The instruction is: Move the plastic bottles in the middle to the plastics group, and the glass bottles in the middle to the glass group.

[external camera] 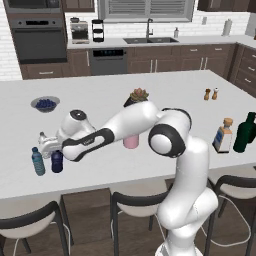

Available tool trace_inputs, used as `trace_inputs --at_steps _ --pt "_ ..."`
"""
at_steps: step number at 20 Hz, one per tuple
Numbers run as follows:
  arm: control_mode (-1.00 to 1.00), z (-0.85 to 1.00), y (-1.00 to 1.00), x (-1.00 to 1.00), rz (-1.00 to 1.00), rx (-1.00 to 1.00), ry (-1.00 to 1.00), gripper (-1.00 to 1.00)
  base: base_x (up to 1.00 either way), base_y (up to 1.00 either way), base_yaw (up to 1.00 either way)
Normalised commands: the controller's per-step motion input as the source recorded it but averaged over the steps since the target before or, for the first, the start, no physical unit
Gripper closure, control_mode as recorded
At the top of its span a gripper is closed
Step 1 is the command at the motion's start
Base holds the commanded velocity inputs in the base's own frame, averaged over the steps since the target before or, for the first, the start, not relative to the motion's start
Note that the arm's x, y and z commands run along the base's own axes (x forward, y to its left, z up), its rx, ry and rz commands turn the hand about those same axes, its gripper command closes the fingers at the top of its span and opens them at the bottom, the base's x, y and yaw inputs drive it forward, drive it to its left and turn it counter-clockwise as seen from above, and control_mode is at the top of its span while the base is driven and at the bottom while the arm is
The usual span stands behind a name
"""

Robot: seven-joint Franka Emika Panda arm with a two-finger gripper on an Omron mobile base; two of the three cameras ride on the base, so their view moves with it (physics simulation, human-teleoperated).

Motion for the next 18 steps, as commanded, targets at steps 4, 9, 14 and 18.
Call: trace_inputs --at_steps 4,9,14,18 --pt "-1.0 -0.16 -0.03 0.06 0.0 -0.01 0.0 -1.0 0.0 0.0 0.0" --pt "-1.0 0.03 -0.08 0.12 0.0 0.0 0.0 -1.0 0.0 0.0 0.0" --pt "-1.0 0.17 -0.14 0.05 0.0 0.0 0.0 -1.0 0.0 0.0 0.0" --pt "-1.0 0.4 -0.11 0.0 0.0 0.0 0.0 -1.0 0.0 0.0 0.0"
